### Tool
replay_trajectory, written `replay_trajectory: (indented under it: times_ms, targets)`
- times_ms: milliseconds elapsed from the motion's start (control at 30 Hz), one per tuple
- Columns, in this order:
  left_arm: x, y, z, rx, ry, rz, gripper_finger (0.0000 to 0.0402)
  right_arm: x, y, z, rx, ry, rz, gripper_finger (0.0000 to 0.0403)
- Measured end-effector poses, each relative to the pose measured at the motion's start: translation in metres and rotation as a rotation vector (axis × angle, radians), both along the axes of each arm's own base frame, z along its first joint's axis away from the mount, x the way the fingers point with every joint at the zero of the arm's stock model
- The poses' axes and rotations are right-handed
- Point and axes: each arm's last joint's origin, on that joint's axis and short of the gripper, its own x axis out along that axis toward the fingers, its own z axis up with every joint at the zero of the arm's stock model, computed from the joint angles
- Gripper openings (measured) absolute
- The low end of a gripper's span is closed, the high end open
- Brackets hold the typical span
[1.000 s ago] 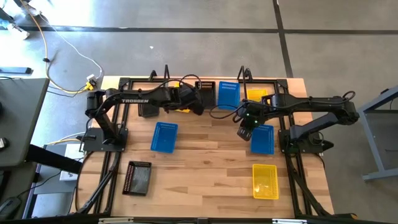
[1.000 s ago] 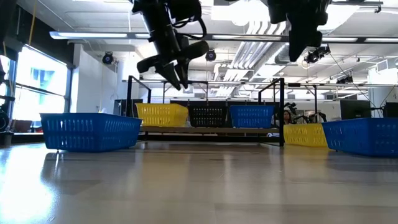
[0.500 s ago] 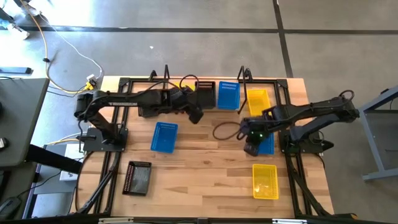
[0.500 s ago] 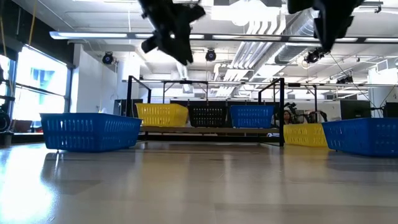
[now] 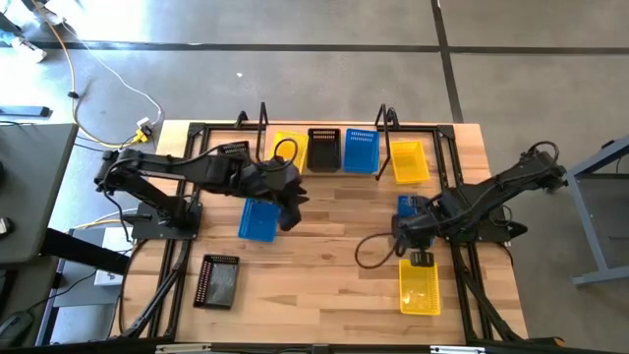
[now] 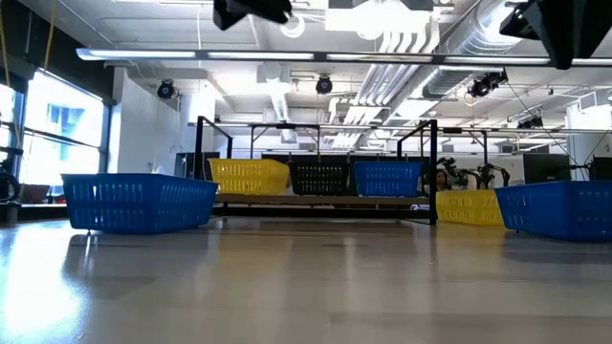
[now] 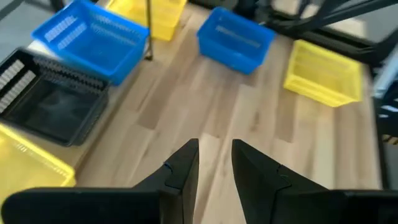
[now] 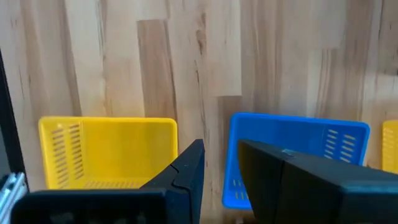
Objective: Stack baskets on shelf by color
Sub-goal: Stack the right blue bin on top of the other blue bin on the shelf
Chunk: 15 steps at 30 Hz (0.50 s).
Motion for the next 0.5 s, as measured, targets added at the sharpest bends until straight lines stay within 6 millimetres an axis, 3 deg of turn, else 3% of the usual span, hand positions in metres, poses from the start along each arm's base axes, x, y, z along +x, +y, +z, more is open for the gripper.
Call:
replay_trajectory:
  times_ms: [233,500]
  targets:
    - [-0.02,-0.015,0.022,0.009,-0.082,-0.043,0.0087,-0.006,0.005,-0.004,-0.068,0.023,-0.043,0.0083]
    - [-0.031,-0.015,0.032,0.041,-0.118,-0.007,0.0087,-0.012,0.004,-0.048,-0.035,0.119,-0.063,0.0083]
